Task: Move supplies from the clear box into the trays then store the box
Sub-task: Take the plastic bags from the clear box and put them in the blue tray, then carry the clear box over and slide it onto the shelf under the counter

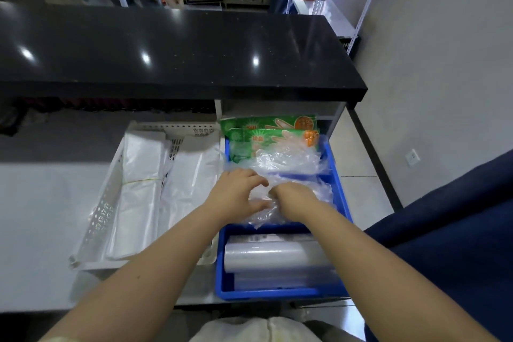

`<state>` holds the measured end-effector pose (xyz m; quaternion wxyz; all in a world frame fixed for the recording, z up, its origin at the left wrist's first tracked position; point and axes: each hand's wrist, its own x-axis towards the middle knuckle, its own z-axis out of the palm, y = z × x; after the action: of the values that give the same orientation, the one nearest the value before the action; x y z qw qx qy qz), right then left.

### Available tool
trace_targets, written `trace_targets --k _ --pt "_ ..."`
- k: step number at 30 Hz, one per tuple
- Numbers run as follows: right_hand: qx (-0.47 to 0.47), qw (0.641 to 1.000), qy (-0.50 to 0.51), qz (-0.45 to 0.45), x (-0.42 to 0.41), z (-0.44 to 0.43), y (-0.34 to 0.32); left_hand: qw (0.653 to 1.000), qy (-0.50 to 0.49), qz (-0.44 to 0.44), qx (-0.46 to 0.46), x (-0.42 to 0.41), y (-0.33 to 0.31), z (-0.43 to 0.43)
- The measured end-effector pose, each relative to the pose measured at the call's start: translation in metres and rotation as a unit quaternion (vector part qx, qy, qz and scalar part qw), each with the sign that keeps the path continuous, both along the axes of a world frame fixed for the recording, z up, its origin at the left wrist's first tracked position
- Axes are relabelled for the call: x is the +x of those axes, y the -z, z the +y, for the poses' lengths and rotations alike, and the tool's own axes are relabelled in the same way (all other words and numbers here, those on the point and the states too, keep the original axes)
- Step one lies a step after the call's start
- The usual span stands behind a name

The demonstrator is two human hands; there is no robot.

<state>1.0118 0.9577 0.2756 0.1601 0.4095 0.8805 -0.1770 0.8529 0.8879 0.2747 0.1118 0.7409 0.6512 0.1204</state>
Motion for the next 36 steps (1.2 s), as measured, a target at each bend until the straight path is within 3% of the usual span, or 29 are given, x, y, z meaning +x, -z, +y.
trace_targets --k 5,8,10,16,24,27,31,36 --pt "-0.074 0.994 0.040 0.066 0.020 0.006 0.001 0.995 0.009 0.059 -0.076 0.013 0.010 -0.002" --pt "-0.012 0.988 0.096 0.123 0.036 0.009 -0.004 0.992 -0.014 0.086 -0.095 0.018 0.017 0.001" --pt "0.037 0.985 0.115 0.124 0.043 0.004 0.001 0.991 -0.026 0.098 -0.086 0.022 0.021 0.004" --pt "0.024 0.990 0.110 0.082 0.044 0.002 0.003 0.989 -0.035 0.106 -0.101 0.021 0.011 0.005" --pt "-0.036 0.944 0.117 0.307 0.035 0.023 -0.052 0.987 -0.148 0.063 0.023 -0.010 -0.036 -0.010" --pt "0.033 0.940 0.071 0.333 0.013 0.015 -0.052 0.980 -0.184 0.073 0.026 -0.022 -0.035 -0.027" --pt "0.096 0.959 -0.040 0.263 -0.037 -0.026 -0.046 0.968 -0.234 0.082 0.031 -0.039 -0.031 -0.068" --pt "0.127 0.951 -0.161 0.231 -0.106 -0.092 -0.056 0.941 -0.325 0.085 0.042 -0.092 -0.040 -0.151"
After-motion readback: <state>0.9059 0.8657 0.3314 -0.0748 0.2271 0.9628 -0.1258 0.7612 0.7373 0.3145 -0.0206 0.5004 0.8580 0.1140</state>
